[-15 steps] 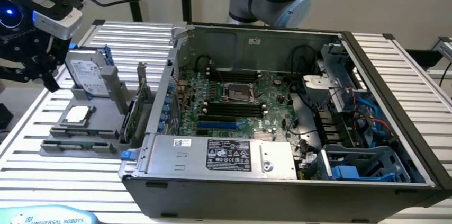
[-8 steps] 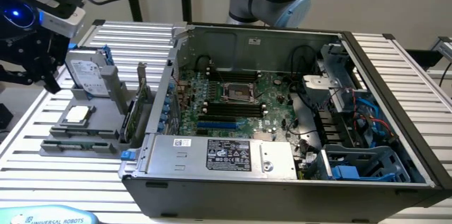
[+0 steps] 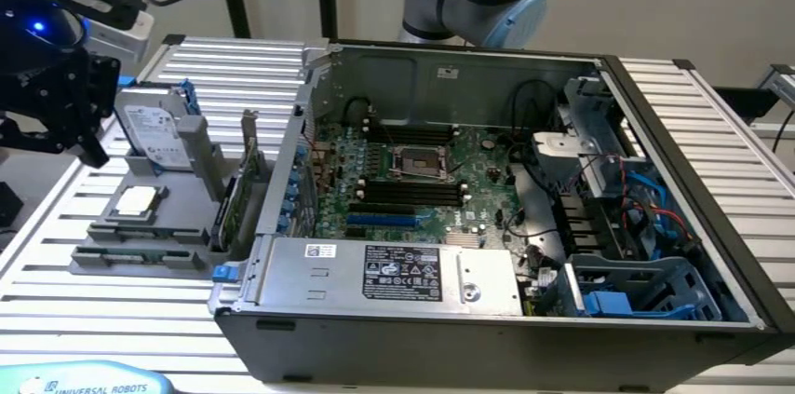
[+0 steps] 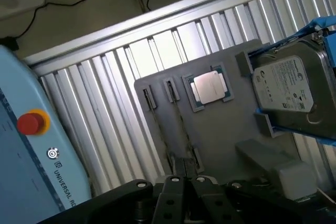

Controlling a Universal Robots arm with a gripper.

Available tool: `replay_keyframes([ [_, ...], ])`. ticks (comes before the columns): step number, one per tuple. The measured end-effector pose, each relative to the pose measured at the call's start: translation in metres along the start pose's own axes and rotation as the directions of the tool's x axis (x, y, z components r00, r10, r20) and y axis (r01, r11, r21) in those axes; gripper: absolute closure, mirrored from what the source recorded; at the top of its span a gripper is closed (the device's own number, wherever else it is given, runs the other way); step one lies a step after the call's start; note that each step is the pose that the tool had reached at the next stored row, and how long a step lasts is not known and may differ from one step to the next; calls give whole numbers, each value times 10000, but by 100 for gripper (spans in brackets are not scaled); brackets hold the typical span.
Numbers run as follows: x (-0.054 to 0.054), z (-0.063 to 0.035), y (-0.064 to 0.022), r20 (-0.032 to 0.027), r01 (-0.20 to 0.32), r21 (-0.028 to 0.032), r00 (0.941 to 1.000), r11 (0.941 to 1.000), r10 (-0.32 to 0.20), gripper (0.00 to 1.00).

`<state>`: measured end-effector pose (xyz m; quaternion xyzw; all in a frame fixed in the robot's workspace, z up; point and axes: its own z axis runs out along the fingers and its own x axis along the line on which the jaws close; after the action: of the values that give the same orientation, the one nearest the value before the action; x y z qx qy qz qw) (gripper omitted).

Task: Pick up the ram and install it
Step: 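Pick up the ram and move it above insertion slot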

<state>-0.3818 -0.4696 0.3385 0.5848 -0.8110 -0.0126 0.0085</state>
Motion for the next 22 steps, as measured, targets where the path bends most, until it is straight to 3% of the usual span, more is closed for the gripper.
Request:
replay_keyframes([
  [3, 0, 17, 0, -17, 545, -1, 9985, 9985, -545, 89],
  [7, 0, 40, -1, -39, 1277, -4, 9918, 9918, -1277, 89],
  [17, 6, 110, -4, -85, 2808, -5, 9597, 9598, -2808, 89],
  [22, 28, 149, -13, -85, 2852, 1, 9584, 9585, -2852, 89],
])
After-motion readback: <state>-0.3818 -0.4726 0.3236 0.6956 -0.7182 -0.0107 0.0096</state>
